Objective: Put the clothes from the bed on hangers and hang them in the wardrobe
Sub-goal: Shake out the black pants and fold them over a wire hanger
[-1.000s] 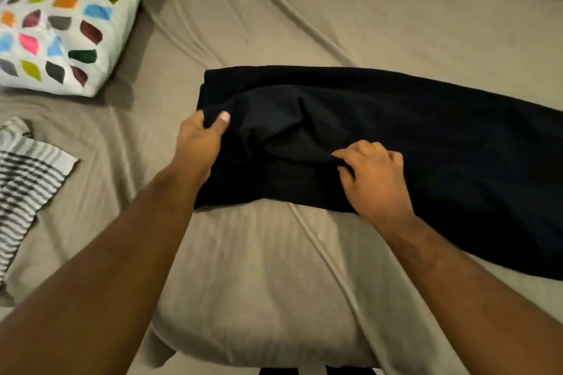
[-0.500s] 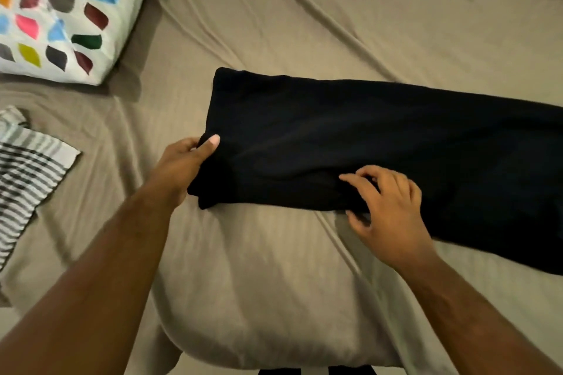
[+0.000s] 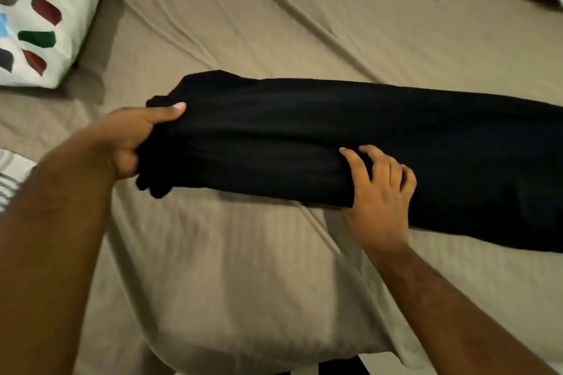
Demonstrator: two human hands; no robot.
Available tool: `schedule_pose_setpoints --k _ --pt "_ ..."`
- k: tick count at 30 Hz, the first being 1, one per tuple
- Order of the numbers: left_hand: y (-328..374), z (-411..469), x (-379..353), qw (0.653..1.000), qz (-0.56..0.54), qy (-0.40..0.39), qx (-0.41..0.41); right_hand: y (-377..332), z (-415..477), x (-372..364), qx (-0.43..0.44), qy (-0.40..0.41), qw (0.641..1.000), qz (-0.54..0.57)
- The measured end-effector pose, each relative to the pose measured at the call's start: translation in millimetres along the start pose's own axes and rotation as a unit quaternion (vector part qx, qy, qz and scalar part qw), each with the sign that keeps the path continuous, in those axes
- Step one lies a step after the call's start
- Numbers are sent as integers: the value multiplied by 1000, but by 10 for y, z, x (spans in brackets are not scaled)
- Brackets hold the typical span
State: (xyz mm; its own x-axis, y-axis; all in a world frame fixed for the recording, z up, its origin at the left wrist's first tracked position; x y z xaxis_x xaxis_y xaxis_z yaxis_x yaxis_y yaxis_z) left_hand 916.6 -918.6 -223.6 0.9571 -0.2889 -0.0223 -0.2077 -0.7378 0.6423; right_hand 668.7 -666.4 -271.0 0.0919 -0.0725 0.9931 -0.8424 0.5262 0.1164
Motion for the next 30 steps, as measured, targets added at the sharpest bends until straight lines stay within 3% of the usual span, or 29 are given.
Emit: schedule_pose_setpoints --k 4,9,14,17,19,23,25,27,30 --pt "-238 126 117 1000 27 13 3 175 5 -30 -24 14 997 75" --pt "-332 202 -1 995 -42 -85 -25 203 -119 -59 61 14 991 114" --pt "-51 282 -47 971 -15 -119 -206 395 -270 -88 -115 8 993 2" --pt "49 242 37 953 -29 -132 -270 663 -335 -182 -208 13 978 16" --pt "83 217 128 950 -47 -119 -285 772 -387 -163 -210 16 975 67" --pt "43 325 498 952 -34 -66 -296 678 -504 67 -88 60 989 106" --pt "-94 408 644 964 0 -47 -261 607 -598 -23 -21 -10 996 91" --pt "-268 417 736 983 14 -35 -177 588 -695 -176 -7 -94 991 94" --pt "-422 324 860 991 28 16 -127 567 -805 -232 -25 -102 990 91"
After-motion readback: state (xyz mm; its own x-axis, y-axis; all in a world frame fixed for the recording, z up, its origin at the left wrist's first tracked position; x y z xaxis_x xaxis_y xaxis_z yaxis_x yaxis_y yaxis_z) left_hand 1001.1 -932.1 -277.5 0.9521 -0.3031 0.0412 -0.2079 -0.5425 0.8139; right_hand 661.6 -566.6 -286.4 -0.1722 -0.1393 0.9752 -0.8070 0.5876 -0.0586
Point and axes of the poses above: each hand's wrist, its own z-axis towards the middle knuckle, its own x-axis out of the back of the hand, y = z × x, the point moved 4 cm from there along z, towards the middle knuckle, and after that the axes turned 14 degrees about -z, right-handed, at the moved point
